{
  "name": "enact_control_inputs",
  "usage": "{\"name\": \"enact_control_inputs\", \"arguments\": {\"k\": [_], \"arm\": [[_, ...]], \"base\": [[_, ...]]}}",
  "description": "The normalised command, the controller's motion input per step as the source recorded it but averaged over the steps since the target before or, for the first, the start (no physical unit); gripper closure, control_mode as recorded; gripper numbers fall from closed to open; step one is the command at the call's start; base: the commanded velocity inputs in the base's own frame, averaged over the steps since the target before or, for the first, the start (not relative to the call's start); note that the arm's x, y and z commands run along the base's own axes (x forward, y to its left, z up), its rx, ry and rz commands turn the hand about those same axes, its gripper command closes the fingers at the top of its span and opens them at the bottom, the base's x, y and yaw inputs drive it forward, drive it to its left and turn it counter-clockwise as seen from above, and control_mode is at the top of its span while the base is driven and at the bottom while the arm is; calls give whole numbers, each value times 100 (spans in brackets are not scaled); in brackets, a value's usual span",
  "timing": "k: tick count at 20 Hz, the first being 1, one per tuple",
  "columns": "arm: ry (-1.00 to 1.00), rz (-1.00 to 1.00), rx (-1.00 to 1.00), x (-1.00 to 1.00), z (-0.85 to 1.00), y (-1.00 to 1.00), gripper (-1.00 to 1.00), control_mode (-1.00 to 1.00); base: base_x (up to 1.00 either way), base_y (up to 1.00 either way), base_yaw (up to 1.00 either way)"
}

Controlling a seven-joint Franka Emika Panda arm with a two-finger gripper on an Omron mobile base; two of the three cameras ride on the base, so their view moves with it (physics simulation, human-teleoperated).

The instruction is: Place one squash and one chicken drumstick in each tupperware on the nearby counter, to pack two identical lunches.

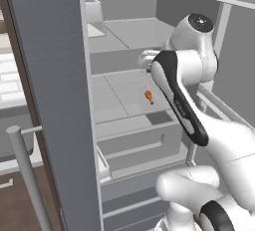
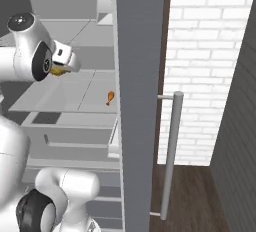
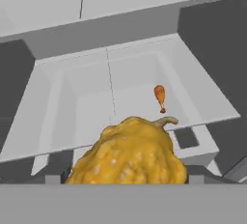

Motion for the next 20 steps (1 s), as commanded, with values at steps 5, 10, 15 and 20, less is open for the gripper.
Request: {"name": "enact_control_inputs", "arguments": {"k": [5, 10, 15, 20], "arm": [[7, 31, -9, -91, -45, -10, 100, -100], [0, 11, -10, -99, -16, -5, 100, -100], [0, 0, -6, -100, -6, -5, 100, -100], [0, 0, -4, -97, -9, 0, 100, -100]], "base": [[0, 0, 0], [0, 0, 0], [0, 0, 0], [0, 0, 0]]}}
